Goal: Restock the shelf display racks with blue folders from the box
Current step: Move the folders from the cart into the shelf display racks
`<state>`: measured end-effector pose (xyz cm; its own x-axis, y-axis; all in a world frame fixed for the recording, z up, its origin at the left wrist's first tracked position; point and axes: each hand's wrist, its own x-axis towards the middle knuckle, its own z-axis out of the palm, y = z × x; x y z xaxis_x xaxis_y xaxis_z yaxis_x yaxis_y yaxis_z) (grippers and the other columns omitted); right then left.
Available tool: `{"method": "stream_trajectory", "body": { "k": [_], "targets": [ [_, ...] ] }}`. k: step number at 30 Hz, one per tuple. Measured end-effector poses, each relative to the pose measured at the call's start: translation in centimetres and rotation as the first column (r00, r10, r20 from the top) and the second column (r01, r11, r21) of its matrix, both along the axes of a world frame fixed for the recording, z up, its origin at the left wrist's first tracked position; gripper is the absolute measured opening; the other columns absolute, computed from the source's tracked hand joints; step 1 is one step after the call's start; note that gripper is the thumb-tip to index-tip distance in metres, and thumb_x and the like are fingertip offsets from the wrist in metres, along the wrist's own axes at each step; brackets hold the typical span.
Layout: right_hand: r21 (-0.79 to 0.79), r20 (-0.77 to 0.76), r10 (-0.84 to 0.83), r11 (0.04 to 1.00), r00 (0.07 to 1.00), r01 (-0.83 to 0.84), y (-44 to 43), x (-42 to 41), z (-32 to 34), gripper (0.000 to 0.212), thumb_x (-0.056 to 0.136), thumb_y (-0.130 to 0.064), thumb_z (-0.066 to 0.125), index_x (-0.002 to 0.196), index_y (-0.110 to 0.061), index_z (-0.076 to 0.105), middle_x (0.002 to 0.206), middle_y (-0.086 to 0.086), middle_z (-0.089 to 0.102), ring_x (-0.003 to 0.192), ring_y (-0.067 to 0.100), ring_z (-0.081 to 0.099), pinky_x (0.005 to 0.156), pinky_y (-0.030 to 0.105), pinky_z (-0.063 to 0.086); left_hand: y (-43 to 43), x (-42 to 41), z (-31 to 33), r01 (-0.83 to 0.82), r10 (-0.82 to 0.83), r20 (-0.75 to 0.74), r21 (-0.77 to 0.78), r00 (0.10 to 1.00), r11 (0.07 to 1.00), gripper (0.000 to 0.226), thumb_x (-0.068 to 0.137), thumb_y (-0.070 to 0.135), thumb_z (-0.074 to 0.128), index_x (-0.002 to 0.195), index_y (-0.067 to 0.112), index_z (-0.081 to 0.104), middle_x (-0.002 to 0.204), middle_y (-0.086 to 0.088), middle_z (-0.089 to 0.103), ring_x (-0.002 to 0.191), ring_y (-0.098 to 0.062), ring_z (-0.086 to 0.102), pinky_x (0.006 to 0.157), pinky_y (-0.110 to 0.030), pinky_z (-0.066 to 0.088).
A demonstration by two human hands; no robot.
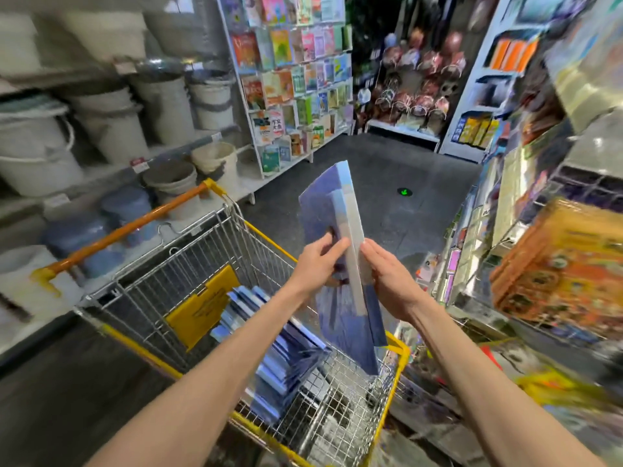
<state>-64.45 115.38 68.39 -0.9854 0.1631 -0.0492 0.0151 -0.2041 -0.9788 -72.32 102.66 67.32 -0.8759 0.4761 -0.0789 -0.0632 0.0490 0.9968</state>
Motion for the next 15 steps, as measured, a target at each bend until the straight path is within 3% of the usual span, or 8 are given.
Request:
{"method": "stream_trajectory", "body": {
  "k": [4,8,10,12,15],
  "targets": [
    [-0.040,-0.018,0.016,0.999,1.000,-0.017,0.2,1.1,0.3,0.039,0.108,-0.026,0.035,0.137,-0.008,0.053,0.128,0.025,0.063,0.109,0.033,0.065,0.087,0.038,0.057,0.4,0.6,0.8,-0.041,0.043,-0.037,0.048,0.998,0.998,0.024,0.094,0.041,0.068,0.107,0.021,0.070,0.085,-0.001,0.068,0.077,-0.016,0.059,0.072,-0.052,0.063],
    [0.011,0.012,0.048,0.999,0.999,-0.048,0.4,1.9,0.3,0.040,0.108,-0.029,0.034,0.139,-0.012,0.054,0.131,0.013,0.065,0.121,0.029,0.061,0.103,0.043,0.048,0.5,0.4,1.6,-0.083,0.083,0.002,0.102,0.997,0.991,0.006,0.098,0.030,0.065,0.104,0.028,0.067,0.081,0.002,0.065,0.075,-0.013,0.059,0.061,-0.039,0.062],
    [0.012,0.017,0.064,0.998,0.998,-0.064,0.3,2.2,0.3,0.040,0.108,-0.029,0.033,0.140,-0.012,0.051,0.132,0.013,0.065,0.121,0.028,0.061,0.102,0.041,0.050,0.4,0.4,1.4,-0.089,0.091,-0.016,0.086,0.996,0.992,0.025,0.096,0.033,0.067,0.121,0.034,0.064,0.087,-0.003,0.066,0.080,-0.014,0.060,0.063,-0.042,0.063],
    [0.018,0.024,0.080,0.997,0.996,-0.081,0.2,2.5,0.3,0.040,0.109,-0.031,0.031,0.141,-0.015,0.050,0.132,0.010,0.065,0.120,0.028,0.062,0.097,0.039,0.052,0.5,0.3,1.0,-0.090,0.092,-0.047,0.044,0.995,0.995,0.055,0.094,0.039,0.070,0.144,0.026,0.053,0.095,-0.010,0.069,0.089,-0.017,0.066,0.066,-0.048,0.064],
    [0.017,0.037,0.082,0.996,0.996,-0.083,0.5,2.7,0.2,0.040,0.109,-0.033,0.031,0.143,-0.019,0.048,0.136,0.008,0.063,0.126,0.031,0.058,0.101,0.042,0.049,0.7,0.2,0.6,-0.120,0.122,-0.079,0.027,0.989,0.992,0.072,0.089,0.044,0.073,0.152,0.023,0.044,0.109,-0.018,0.071,0.098,-0.019,0.069,0.064,-0.047,0.064]
  ]
}}
